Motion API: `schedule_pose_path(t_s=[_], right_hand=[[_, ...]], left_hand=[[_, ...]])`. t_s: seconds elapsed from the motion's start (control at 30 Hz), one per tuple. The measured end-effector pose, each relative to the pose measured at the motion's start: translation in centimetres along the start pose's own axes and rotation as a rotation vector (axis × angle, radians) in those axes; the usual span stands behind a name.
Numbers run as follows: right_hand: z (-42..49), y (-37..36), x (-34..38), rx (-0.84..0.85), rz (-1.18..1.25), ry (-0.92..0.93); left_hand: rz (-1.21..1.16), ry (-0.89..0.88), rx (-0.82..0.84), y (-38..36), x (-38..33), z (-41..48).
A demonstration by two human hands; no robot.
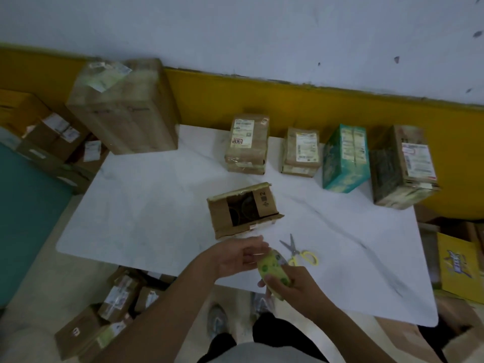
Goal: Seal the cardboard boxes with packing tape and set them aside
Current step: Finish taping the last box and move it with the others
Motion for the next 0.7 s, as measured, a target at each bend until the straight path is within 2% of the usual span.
schedule_pose_path(t_s=[0.17,0.33,0.5,0.7], right_hand=[[0.7,0.7,0.5,-0.027,0.102,-0.039],[2.9,0.1,2.8,-0.051,0.257,-0.026],[6.0,-1.2,1.9,-0.088,0.457,-0.133],[6.5,-2.6,1.1,-0.209,0.423,-0.275]], left_hand=[[0.327,-0.173,-0.161,0.5,-4.8,-2.3],[0.806,-0.356,-0.379,0.3,-10.1,-2.0],[0.768,-0.279,-0.336,2.5,-10.4,0.9],[0.773,-0.085,-0.189,5.0,-8.0,4.8]])
Point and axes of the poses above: each hand's wrist, its own z-axis towards the middle knuckle, its own y-axis out of the back of the hand, x = y × z, the point moved 6 cm from there along z, towards the middle knuckle, and after that the axes turned 6 degrees about z, right-handed, at the moved point
